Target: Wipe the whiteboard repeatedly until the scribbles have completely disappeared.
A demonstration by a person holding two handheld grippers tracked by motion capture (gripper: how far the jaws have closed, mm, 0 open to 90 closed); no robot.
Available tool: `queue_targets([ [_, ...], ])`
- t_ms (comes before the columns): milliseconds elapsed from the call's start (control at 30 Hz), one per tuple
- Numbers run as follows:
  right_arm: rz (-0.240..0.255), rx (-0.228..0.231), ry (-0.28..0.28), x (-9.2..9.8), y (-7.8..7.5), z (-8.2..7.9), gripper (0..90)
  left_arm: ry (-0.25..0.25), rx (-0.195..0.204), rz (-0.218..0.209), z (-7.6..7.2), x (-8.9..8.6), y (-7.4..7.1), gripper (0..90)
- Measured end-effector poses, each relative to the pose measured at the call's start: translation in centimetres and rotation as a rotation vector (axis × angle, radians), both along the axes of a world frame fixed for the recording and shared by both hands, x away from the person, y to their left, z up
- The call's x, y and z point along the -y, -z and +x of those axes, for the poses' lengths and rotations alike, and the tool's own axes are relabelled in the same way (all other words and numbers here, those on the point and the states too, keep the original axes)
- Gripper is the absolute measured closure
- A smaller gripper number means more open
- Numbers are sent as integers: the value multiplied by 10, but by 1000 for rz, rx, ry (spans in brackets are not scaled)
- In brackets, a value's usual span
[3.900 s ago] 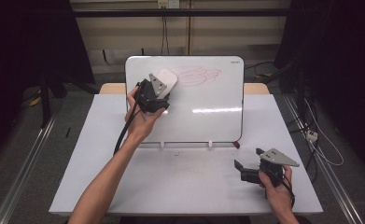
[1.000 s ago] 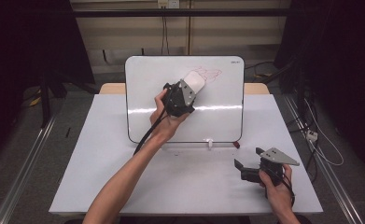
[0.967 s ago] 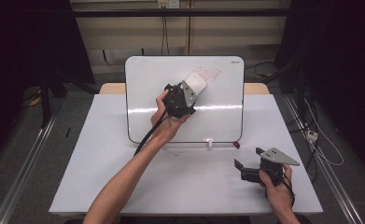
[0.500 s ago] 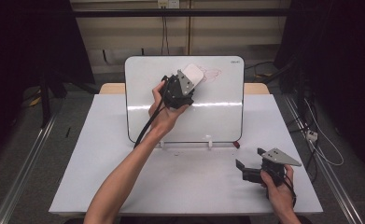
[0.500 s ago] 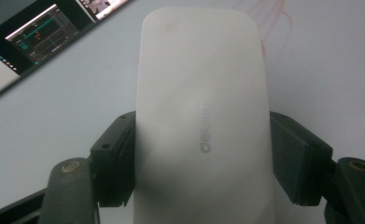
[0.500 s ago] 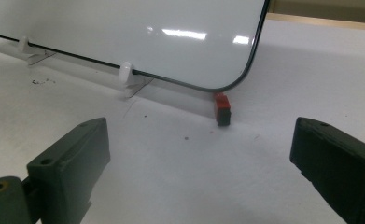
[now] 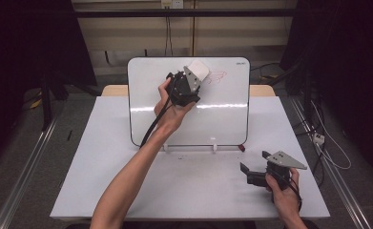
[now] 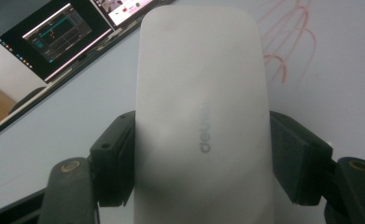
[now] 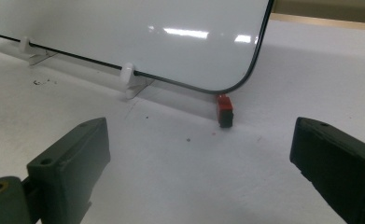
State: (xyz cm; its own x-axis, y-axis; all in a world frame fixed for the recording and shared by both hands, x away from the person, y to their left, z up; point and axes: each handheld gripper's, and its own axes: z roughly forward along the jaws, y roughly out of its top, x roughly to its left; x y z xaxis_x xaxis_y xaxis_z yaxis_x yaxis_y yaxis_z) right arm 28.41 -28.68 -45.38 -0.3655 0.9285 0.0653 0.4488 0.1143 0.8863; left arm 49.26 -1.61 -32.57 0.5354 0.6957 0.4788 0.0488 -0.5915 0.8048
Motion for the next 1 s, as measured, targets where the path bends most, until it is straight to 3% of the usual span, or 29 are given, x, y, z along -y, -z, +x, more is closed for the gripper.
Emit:
queue_targets([
  [300, 0, 0, 0, 0, 0, 0, 49, 55, 4, 64, -13, 23, 13, 309],
  [567, -2, 4, -5, 0, 0, -1, 49, 122, 7, 114, -32, 43, 34, 309],
  [667, -1, 4, -9, 0, 0, -1, 49, 137, -7, 104, -30, 41, 33, 309],
  [767, -1, 3, -7, 0, 0, -1, 48, 143, -8, 120, -29, 41, 30, 310],
  [1000, 2, 1, 0, 2, 0, -2, 49, 114, -19, 66, -13, 32, 12, 310],
])
